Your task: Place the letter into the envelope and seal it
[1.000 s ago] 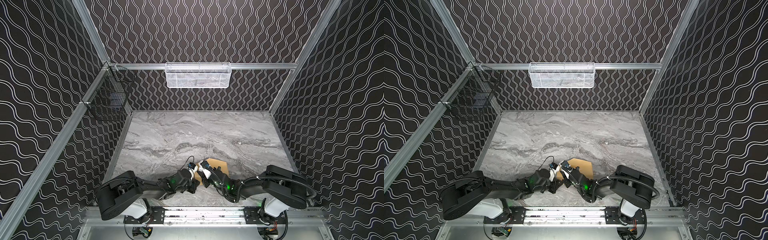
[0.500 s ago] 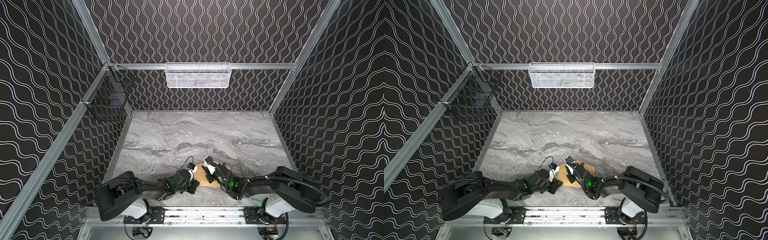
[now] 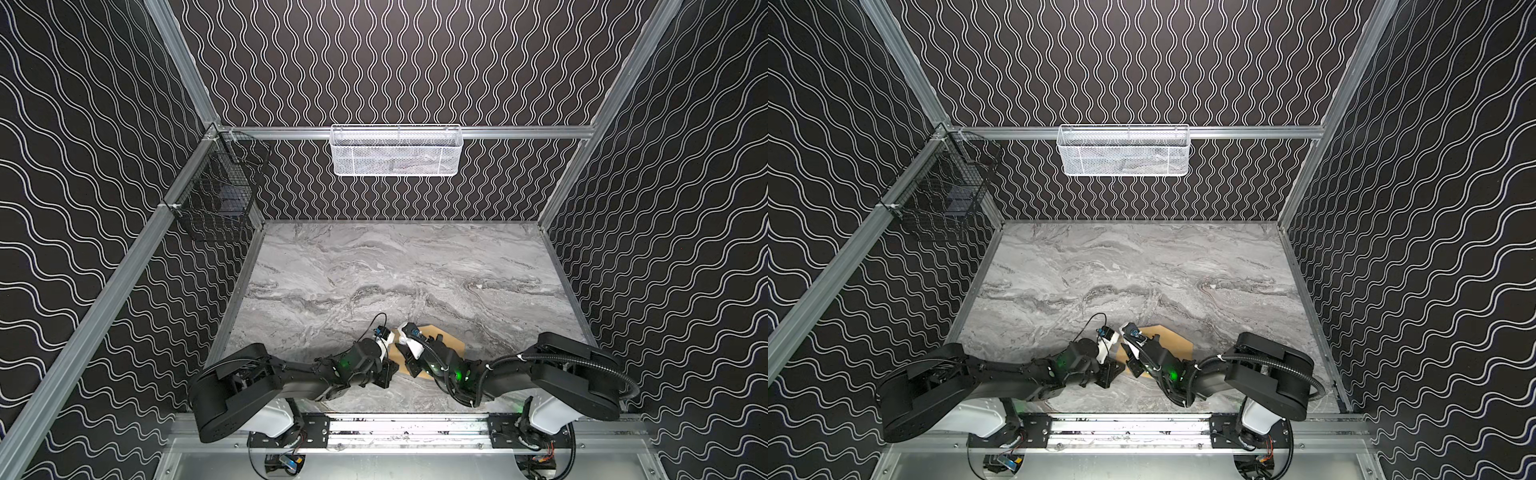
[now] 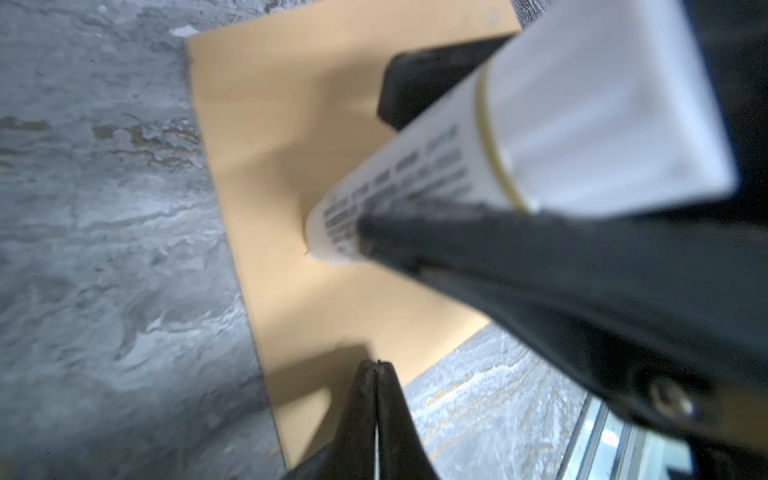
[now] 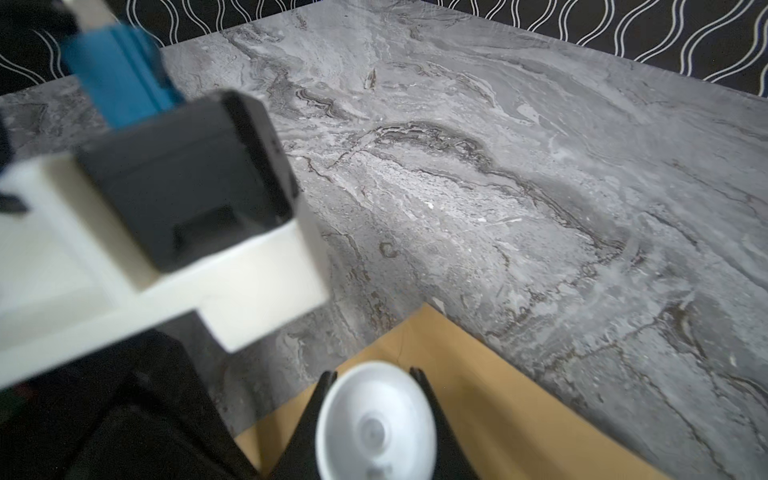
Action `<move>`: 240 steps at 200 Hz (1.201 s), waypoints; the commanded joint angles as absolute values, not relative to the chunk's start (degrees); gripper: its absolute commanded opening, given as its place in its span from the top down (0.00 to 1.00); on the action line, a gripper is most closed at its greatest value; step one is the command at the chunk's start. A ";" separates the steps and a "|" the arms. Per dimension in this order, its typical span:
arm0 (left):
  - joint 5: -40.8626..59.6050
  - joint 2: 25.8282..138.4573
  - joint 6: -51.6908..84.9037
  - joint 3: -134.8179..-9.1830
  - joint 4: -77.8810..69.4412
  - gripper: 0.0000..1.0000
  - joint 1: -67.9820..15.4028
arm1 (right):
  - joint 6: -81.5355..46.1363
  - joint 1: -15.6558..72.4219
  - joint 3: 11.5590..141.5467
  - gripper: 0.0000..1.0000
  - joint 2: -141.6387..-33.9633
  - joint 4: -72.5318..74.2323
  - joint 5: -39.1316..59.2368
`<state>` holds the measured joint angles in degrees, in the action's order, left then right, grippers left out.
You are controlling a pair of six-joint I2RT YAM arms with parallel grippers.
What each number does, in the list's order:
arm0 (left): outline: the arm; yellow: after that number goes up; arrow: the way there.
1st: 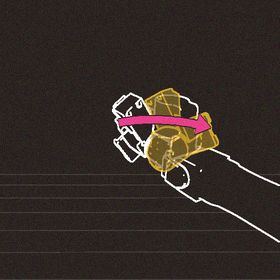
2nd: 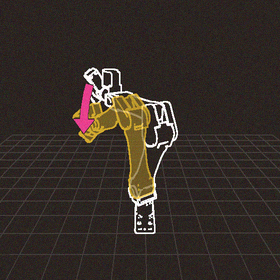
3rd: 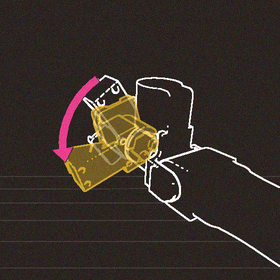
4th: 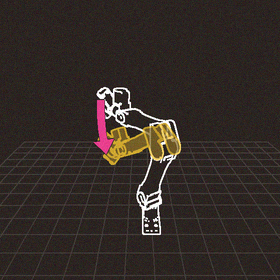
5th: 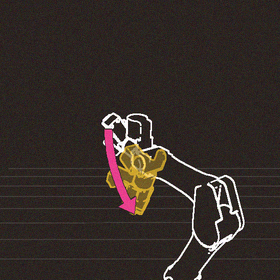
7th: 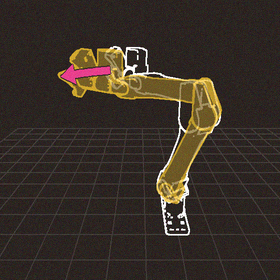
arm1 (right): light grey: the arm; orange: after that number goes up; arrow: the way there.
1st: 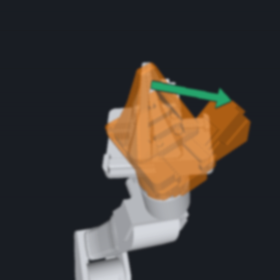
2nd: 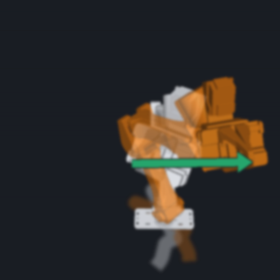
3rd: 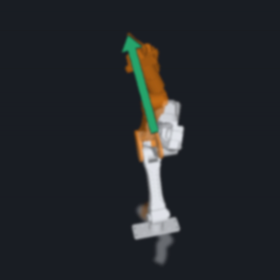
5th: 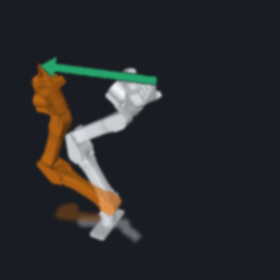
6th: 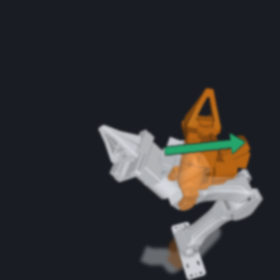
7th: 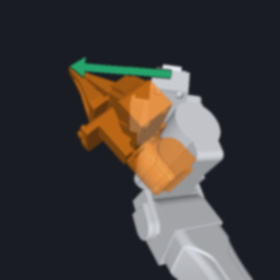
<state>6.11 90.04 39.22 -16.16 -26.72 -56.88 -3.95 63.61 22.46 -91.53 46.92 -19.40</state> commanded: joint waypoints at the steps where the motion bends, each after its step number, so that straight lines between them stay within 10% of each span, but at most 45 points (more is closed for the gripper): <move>1: 7.88 91.57 39.80 -15.81 -15.30 0.92 -56.78 | -2.96 61.92 21.67 1.00 -91.03 44.23 -23.56; 125: 6.04 78.31 35.84 -21.62 -8.24 0.73 -56.78 | 6.01 57.41 29.77 1.00 -88.47 43.57 -10.17; 240: 10.61 92.74 27.84 -29.49 -10.59 0.75 -50.27 | -12.96 72.07 20.48 1.00 -65.98 17.40 -32.82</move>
